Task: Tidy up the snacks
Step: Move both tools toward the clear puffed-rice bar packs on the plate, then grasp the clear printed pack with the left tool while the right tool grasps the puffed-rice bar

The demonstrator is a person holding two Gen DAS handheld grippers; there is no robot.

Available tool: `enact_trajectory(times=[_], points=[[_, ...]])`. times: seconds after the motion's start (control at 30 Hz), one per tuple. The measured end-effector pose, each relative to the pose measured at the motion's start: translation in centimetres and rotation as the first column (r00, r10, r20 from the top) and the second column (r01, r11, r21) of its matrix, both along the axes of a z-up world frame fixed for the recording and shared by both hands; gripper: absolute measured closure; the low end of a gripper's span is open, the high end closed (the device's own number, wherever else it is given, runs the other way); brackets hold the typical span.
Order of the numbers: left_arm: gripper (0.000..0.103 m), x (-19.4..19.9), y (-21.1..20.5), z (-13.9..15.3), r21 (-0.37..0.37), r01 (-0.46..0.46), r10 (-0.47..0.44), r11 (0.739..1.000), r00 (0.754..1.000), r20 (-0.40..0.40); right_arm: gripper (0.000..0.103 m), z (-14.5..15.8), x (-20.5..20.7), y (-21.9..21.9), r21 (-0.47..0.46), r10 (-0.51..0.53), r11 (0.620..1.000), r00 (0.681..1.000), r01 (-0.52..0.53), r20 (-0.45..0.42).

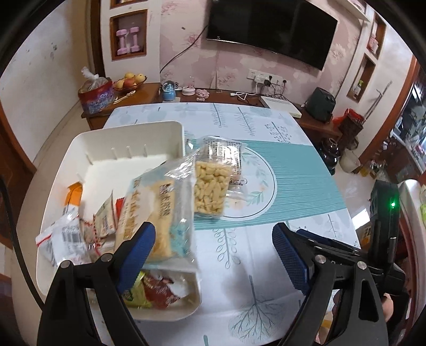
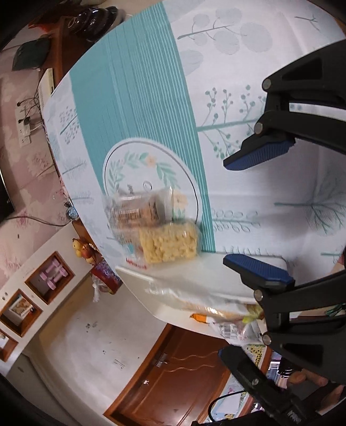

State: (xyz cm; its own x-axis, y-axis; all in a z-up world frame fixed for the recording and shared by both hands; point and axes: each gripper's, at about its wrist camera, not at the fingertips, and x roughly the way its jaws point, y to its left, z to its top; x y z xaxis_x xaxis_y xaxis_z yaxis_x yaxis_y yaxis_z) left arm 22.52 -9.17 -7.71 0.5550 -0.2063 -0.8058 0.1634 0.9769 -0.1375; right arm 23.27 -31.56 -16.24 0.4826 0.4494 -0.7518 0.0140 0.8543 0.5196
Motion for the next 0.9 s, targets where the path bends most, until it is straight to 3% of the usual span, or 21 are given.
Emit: enact_trajectory(times=[0.2, 0.33, 0.63, 0.9], points=[[0.014, 2.4, -2.2, 0.3, 0.053, 0.045, -0.045, 0.998, 0.999, -0.001, 0.037, -1.9, 1.2, -1.8, 0.085, -0.01, 0.996, 0.999, 0.007, 0.032], [0.014, 4.9, -3.5, 0.5, 0.085, 0.066, -0.062, 0.994, 0.997, -0.05, 0.037, -2.4, 2.1, -2.1, 0.111, 0.005, 0.994, 0.997, -0.013, 0.073], [0.014, 10.2, -5.7, 0.7, 0.108, 0.133, -0.121, 0.985, 0.987, -0.106, 0.037, -3.0, 4.6, -0.1, 0.127, 0.092, 0.985, 0.982, -0.114, 0.167], [0.014, 15.8, -7.1, -1.0, 0.094, 0.123, -0.105, 0.988, 0.979, -0.177, 0.038, -3.5, 6.9, 1.5, 0.134, 0.123, 0.979, 0.966, -0.156, 0.227]])
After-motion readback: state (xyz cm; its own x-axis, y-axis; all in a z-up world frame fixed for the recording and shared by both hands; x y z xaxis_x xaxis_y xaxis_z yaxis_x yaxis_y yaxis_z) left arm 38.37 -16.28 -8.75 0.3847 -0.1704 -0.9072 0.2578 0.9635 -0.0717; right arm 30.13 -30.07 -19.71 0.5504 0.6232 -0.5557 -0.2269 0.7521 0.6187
